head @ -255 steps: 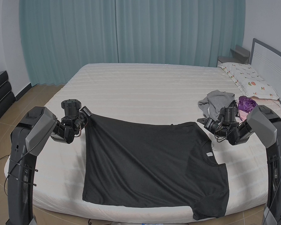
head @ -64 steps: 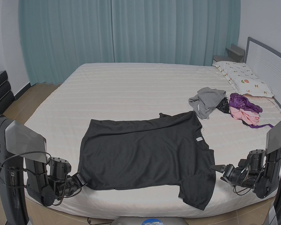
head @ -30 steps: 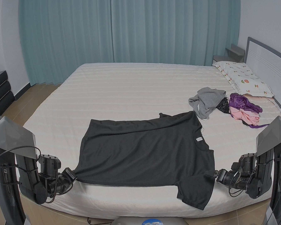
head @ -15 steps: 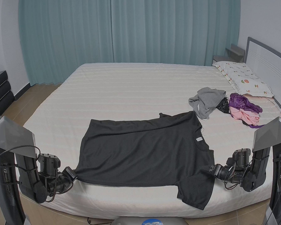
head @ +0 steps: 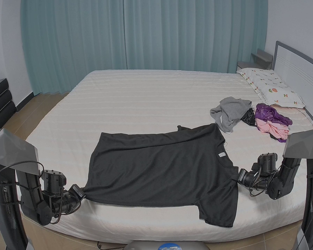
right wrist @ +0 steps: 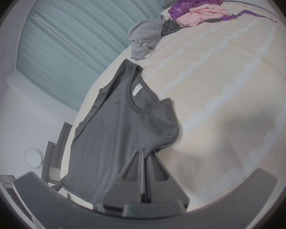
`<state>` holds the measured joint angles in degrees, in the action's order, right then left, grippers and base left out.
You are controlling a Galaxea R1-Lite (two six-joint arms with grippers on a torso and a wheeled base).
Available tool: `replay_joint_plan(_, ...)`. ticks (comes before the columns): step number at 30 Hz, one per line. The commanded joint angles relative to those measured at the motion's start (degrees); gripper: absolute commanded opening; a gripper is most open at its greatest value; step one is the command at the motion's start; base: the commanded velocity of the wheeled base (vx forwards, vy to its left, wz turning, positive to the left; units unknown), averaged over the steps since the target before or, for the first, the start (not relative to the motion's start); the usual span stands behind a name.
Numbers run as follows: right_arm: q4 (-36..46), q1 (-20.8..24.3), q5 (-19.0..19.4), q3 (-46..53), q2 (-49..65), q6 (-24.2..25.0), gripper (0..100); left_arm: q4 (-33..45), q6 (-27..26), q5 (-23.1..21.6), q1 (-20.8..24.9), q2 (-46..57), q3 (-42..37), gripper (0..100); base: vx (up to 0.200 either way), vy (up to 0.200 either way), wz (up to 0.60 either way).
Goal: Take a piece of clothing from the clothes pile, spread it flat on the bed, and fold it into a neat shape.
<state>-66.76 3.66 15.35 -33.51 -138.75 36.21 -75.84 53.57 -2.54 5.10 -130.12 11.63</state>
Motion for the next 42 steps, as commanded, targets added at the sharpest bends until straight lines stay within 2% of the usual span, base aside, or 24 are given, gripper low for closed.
replay_joint_plan(1,1.1,-0.3,0.0,-3.0,0.6,0.0,0,-0.6,0.0,0.0,0.0,-0.1,-0.2,0,0.0,0.0,0.0)
replay_joint_plan(7,2.2,-0.2,0.0,-3.0,0.5,-2.0,0,-1.1,0.1,0.0,-0.1,-0.2,-0.4,0,0.0,0.0,0.0)
replay_joint_plan(8,2.1,-0.2,0.1,-3.0,0.6,-2.0,100,-1.1,0.1,-0.1,-0.1,-0.2,-0.4,0,0.0,0.0,0.0)
replay_joint_plan(15,1.8,-1.4,1.4,2.3,4.5,-2.6,100,-1.1,0.1,-0.4,-0.3,0.0,-0.5,0,0.0,0.0,0.0)
replay_joint_plan(19,-1.3,-3.7,5.3,10.0,6.9,-7.8,100,-1.1,0.1,-0.5,-0.4,0.0,-0.6,0,0.0,0.0,0.0)
replay_joint_plan(23,-2.7,-3.9,9.7,15.1,7.4,-9.9,100,-1.1,0.1,-0.5,-0.4,0.0,-0.6,0,0.0,0.0,0.0)
replay_joint_plan(30,-5.1,-0.9,10.1,17.9,4.5,-12.3,100,-1.1,0.1,-0.5,-0.4,0.0,-0.7,0,0.0,0.0,0.0)
replay_joint_plan(42,-8.7,2.7,9.3,18.7,2.1,-12.7,100,-1.1,0.1,-0.5,-0.4,0.0,-0.7,0,0.0,0.0,0.0)
